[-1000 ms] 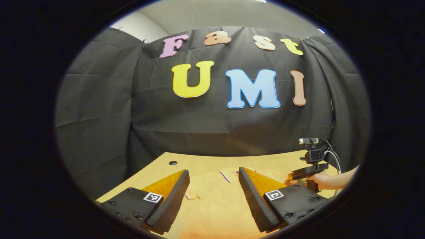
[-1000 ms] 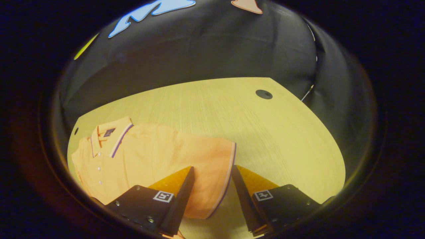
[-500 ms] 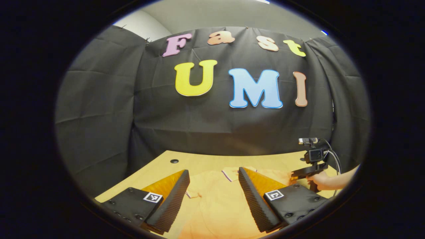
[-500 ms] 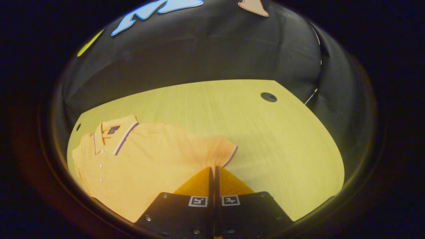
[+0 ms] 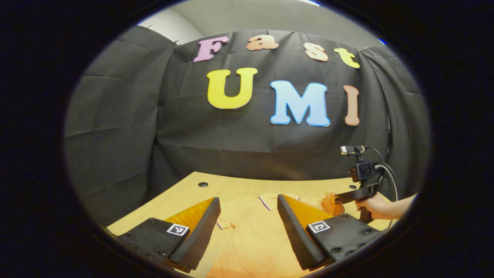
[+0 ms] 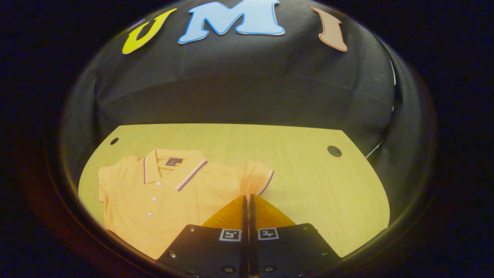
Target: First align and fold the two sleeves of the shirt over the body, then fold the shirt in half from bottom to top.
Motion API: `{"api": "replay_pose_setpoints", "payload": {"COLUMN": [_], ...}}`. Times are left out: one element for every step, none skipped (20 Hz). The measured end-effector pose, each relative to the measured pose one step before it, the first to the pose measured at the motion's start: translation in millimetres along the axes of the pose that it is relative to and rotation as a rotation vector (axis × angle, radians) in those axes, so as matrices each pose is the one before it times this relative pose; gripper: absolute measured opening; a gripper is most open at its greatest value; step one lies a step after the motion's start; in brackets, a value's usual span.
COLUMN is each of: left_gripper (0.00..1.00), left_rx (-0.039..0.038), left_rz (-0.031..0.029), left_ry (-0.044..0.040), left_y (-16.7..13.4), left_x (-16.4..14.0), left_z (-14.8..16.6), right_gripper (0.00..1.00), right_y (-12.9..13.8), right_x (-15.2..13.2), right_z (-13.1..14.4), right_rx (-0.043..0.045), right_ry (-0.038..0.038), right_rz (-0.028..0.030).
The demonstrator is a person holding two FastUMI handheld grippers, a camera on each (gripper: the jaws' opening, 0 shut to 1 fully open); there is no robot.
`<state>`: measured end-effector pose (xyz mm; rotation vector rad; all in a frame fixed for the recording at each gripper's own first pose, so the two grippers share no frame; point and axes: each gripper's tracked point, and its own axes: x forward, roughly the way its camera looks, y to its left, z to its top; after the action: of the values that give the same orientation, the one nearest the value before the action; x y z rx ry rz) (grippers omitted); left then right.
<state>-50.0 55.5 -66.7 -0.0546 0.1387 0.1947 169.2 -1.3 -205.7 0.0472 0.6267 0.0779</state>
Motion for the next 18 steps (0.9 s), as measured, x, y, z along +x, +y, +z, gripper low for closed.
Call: {"api": "replay_pose_setpoints", "payload": {"left_gripper": [0.96, 0.97, 0.97, 0.97, 0.99, 0.99, 0.99, 0.99, 0.99, 0.99, 0.99, 0.99, 0.99, 0.96, 0.97, 0.99, 0.99, 0.99], "left_rx": [-0.0027, -0.0003, 0.00077, 0.00201, 0.00154, -0.00017, -0.00312, -0.00427, -0.00408, -0.00333, -0.00171, 0.00019, 0.0039, 0.00713, 0.00664, 0.00162, -0.00294, -0.0059], "left_rz": [0.00403, 0.00699, 0.00667, 0.00811, 0.00729, 0.00645, 0.00494, 0.00288, 0.00298, 0.00133, 0.00027, 0.00067, -0.00153, -0.00302, -0.00462, -0.00618, -0.00834, -0.0108], "left_ry": [0.00238, 0.00201, 0.00218, 0.00002, 0.00059, 0.00331, 0.00341, 0.00441, 0.00351, 0.00301, 0.00375, 0.0023, 0.00278, 0.00182, 0.002, 0.00268, 0.00374, 0.003], "left_y": [1.28, 3.91, 4.35, 5.1, 4.31, 3.79, 4.13, 3.53, 3.11, 3.82, 2.12, 2.75, 0.25, 2.51, 3.02, 2.68, 0.54, 1.25], "left_x": [0.01, 0.23, -3.34, -3.2, -3.31, -1.35, -1.49, -0.45, -0.42, -0.12, -0.46, 2.18, 1.94, 1.9, 0.6, 2.08, 5.05, 4.11], "left_z": [-1.83, -0.14, -0.65, 0.36, -0.17, -0.91, -2.47, -0.81, -1.8, -0.21, -1.55, -1.56, -1.0, -0.77, -2.03, -1.28, -0.87, -1.07], "right_gripper": [0.01, 0.01, 0.01, 0.01, 0.01, 0.01, 0.01, 0.01, 0.01, 0.01, 0.01, 0.06, 0.06, 0.06, 0.06, 0.09, 0.1, 0.13], "right_y": [10.38, 6.63, 5.79, 6.81, 6.13, 2.67, 4.18, 3.67, 2.14, 2.45, 4.69, 3.17, -0.47, 0.77, 3.29, -0.3, -1.57, 1.97], "right_x": [0.42, 1.76, 1.34, 1.53, 2.62, 1.92, 2.04, 1.09, 0.99, 1.41, 1.59, 0.55, 1.48, 0.93, -1.51, -1.83, -0.1, -4.59], "right_z": [-2.86, -2.32, -3.51, -3.86, -4.03, -2.26, -2.19, -1.14, -2.49, -2.53, -2.84, -3.16, -2.66, -0.22, -0.89, 0.49, 0.06, 3.66], "right_rx": [-0.02809, -0.0252, -0.02268, -0.01391, -0.01094, -0.0121, -0.0103, -0.01005, -0.00963, -0.00703, -0.00065, 0.00365, -0.00007, 0.00186, 0.00745, 0.00518, 0.00523, 0.01113], "right_ry": [0.00527, 0.00464, 0.01217, 0.01023, 0.00868, 0.00713, 0.00378, 0.00459, 0.00583, 0.00973, 0.00915, 0.01538, 0.00984, 0.00464, 0.007, 0.00209, -0.00274, -0.00173], "right_rz": [0.01875, 0.00931, 0.00996, 0.01181, 0.01014, -0.00057, 0.00471, 0.00395, 0.00284, 0.00285, 0.01293, 0.00708, -0.00463, 0.00122, 0.00611, -0.00291, -0.00712, 0.00142]}}
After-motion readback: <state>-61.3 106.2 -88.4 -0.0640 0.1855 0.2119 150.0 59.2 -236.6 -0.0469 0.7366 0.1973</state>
